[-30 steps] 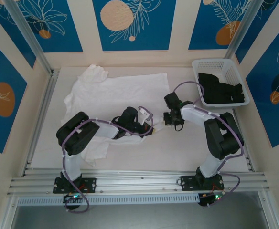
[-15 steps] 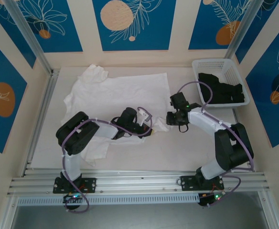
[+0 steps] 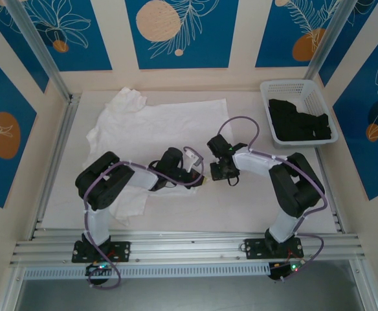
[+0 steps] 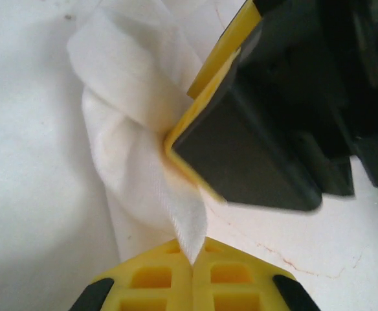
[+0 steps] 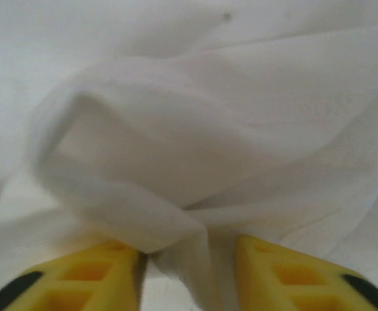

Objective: Fold the inside-out t-shirt

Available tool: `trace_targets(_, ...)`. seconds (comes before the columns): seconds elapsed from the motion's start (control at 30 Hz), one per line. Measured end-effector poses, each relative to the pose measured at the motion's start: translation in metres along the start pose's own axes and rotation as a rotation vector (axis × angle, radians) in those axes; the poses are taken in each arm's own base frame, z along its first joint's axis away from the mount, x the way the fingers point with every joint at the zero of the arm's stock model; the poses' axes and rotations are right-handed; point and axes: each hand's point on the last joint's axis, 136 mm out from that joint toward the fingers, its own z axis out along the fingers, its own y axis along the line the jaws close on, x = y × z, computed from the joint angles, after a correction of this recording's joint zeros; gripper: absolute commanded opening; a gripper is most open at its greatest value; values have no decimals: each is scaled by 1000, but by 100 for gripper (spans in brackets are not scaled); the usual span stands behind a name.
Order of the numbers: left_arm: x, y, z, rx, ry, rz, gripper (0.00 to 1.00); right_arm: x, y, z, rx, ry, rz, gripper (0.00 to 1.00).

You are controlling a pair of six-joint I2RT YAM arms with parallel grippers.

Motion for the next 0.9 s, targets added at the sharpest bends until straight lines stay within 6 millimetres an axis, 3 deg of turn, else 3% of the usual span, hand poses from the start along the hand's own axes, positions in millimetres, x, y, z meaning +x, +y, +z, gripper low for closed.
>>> trace_targets(0.2, 0, 6, -4, -2, -14, -26, 0, -17, -23, -3, 31, -25, 73, 16)
trace_targets(0.53, 5, 7, -5, -8, -1, -36, 0, -28, -38, -5, 38, -42, 115, 15)
trace_targets(0.7, 9, 8, -5, -13, 11, -40, 0, -29, -36, -9, 21, -50, 95, 20)
trace_targets(0.9, 9, 8, -5, -13, 11, -40, 0, -29, -20, -35, -35, -113, 37, 33)
